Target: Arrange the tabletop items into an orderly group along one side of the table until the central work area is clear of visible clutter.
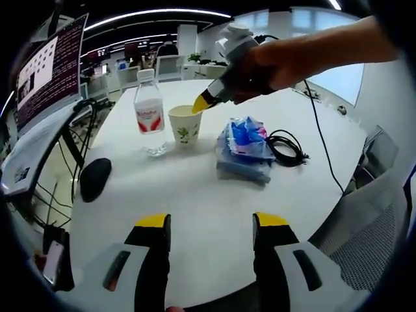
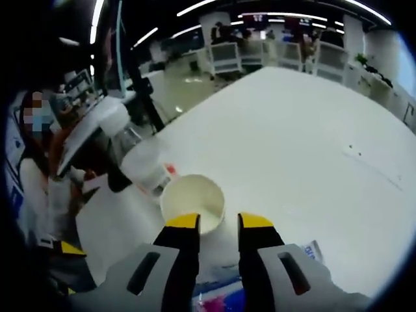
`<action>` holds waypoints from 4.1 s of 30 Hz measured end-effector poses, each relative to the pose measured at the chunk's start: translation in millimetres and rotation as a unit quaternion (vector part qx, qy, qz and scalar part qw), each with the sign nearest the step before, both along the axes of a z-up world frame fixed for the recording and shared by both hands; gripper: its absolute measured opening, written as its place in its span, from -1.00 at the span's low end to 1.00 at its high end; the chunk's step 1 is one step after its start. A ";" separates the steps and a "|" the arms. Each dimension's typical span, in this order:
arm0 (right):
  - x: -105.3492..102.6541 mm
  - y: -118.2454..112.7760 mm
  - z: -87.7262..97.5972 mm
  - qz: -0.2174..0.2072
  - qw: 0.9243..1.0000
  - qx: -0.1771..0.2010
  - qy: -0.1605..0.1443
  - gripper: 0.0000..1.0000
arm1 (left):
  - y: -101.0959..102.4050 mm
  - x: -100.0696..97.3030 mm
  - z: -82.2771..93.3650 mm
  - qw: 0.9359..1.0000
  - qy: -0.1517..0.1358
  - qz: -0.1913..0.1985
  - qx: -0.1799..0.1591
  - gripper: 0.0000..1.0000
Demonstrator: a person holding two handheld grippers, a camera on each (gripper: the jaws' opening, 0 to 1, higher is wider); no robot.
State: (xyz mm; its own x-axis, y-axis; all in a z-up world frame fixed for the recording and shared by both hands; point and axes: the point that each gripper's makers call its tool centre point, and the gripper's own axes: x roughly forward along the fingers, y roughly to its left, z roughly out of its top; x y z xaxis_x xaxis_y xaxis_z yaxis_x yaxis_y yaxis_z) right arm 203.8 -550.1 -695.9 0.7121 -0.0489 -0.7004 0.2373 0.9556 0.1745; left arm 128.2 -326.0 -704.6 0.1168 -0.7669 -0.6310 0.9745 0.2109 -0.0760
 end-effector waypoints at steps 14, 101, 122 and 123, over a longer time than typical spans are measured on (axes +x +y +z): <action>-23.2 -11.8 20.0 0.003 0.999 0.005 -0.050 -0.48 | -0.8 -4.5 -4.2 1.000 -0.012 -0.011 0.014 0.01; -135.6 -59.3 -42.1 0.043 0.999 0.008 0.010 -0.57 | -165.9 -61.3 -28.6 0.971 0.187 0.146 0.043 -0.22; -134.7 -62.4 -35.7 0.047 0.999 -0.005 -0.016 -1.00 | -167.0 -41.7 -31.5 0.972 0.162 0.166 0.040 -1.00; -134.7 -62.3 -34.7 0.046 0.999 -0.006 -0.018 -1.00 | -167.3 -41.1 -30.0 0.973 0.159 0.165 0.039 -1.00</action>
